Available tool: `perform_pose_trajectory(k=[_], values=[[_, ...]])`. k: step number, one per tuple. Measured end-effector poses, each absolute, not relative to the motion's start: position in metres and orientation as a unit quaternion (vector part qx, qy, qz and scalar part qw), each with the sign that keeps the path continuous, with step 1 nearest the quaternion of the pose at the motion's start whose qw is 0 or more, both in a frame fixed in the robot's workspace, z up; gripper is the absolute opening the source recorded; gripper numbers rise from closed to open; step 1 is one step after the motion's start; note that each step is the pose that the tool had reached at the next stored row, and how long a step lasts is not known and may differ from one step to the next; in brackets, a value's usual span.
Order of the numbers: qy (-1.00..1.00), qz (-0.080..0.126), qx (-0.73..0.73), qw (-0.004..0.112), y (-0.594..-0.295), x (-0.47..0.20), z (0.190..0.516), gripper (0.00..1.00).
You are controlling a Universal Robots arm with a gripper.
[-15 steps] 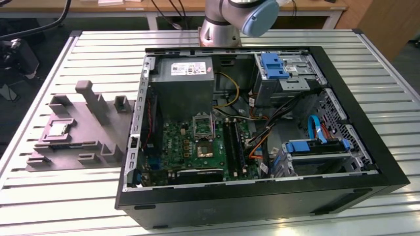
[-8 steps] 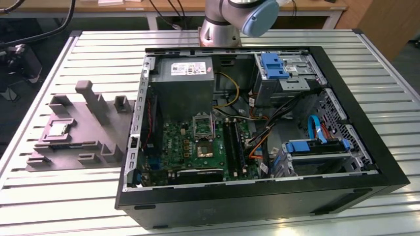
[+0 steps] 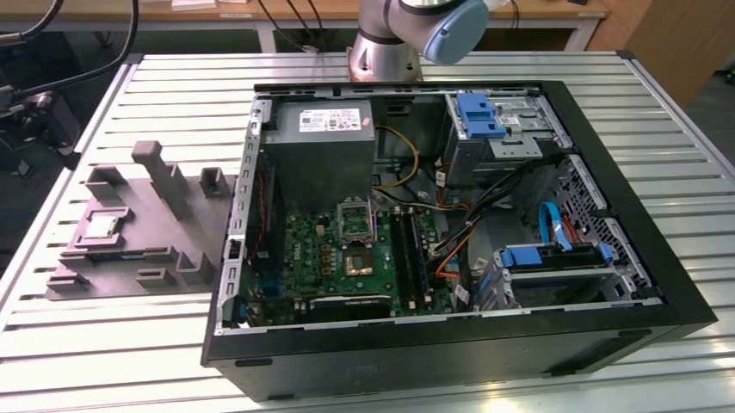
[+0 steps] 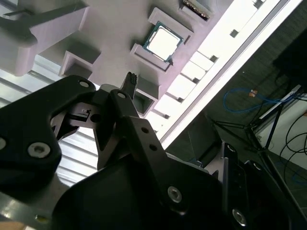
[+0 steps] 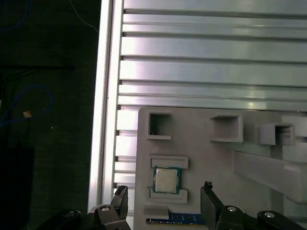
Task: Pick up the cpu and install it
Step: 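Pick up the cpu and move it towards the insertion slot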
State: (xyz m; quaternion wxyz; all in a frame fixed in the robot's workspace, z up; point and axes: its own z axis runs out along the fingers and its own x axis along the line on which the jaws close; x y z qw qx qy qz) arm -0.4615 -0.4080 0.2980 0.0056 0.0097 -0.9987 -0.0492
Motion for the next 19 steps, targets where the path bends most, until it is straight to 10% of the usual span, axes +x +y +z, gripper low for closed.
perform_pose_trajectory(k=[19], values=[[-0.999,-0.049,0.01,0.006,-0.409,-0.462,0.277,0.71]])
